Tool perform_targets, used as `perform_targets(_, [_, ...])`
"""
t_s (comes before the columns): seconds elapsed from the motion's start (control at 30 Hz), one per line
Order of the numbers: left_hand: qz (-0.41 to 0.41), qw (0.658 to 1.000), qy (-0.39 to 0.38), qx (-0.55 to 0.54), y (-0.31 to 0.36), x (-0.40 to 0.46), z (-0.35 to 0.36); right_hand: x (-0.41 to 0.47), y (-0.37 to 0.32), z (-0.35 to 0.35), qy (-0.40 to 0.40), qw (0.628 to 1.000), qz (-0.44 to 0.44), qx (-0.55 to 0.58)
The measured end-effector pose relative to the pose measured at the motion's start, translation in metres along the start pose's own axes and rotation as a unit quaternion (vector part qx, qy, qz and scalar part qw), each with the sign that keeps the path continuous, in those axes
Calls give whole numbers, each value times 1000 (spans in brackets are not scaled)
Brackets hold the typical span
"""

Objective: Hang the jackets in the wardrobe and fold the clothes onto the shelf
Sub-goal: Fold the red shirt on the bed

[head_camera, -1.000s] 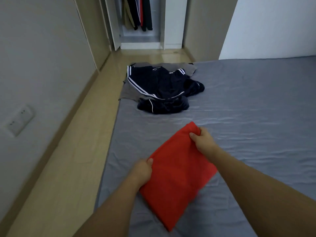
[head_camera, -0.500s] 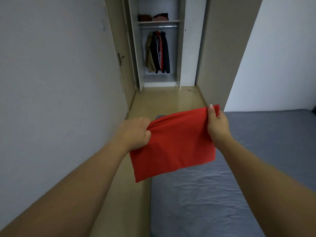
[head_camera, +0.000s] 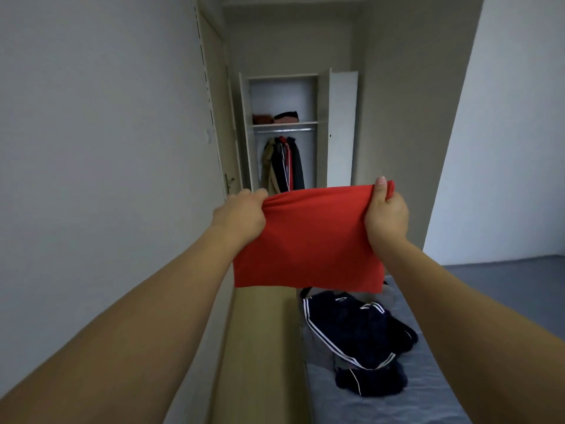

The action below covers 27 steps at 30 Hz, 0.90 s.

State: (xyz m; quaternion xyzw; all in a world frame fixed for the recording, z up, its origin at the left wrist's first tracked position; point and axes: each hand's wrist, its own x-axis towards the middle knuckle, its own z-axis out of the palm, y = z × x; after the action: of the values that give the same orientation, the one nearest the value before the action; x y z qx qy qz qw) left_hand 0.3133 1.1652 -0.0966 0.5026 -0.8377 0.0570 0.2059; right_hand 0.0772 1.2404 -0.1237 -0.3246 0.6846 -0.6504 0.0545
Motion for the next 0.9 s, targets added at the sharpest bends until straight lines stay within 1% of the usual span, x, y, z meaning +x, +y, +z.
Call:
perform_targets(0.13, [-9, 999, 16, -40, -22, 66, 16, 39, -10, 48, 48, 999, -5, -13])
perform_targets(0.2, [-9, 999, 36, -40, -34, 103, 35, 68, -5, 78, 56, 998, 0, -24])
perform_targets(0.3, [6, 997, 82, -9, -56, 166, 66, 119, 13, 137, 71, 997, 14, -27])
perform_targets(0.37, [24, 992, 119, 14, -77, 215, 84, 160, 29, 184, 76, 997, 14, -10])
perform_targets(0.43, [31, 988, 146, 24, -101, 267, 99, 205, 37, 233, 64, 998, 16, 3])
perform_targets(0.5, [25, 986, 162, 43, -126, 321, 110, 249, 35, 282, 47, 999, 14, 11])
perform_targets(0.7, [26, 969, 233, 80, -195, 490, 146, 376, 18, 430, 34, 999, 8, 4])
perform_targets(0.8, [31, 965, 246, 87, -236, 580, 184, 437, 30, 511, 33, 999, 16, 10])
perform_targets(0.9, [29, 970, 223, 93, -277, 672, 234, 502, 48, 594, 36, 999, 10, 25])
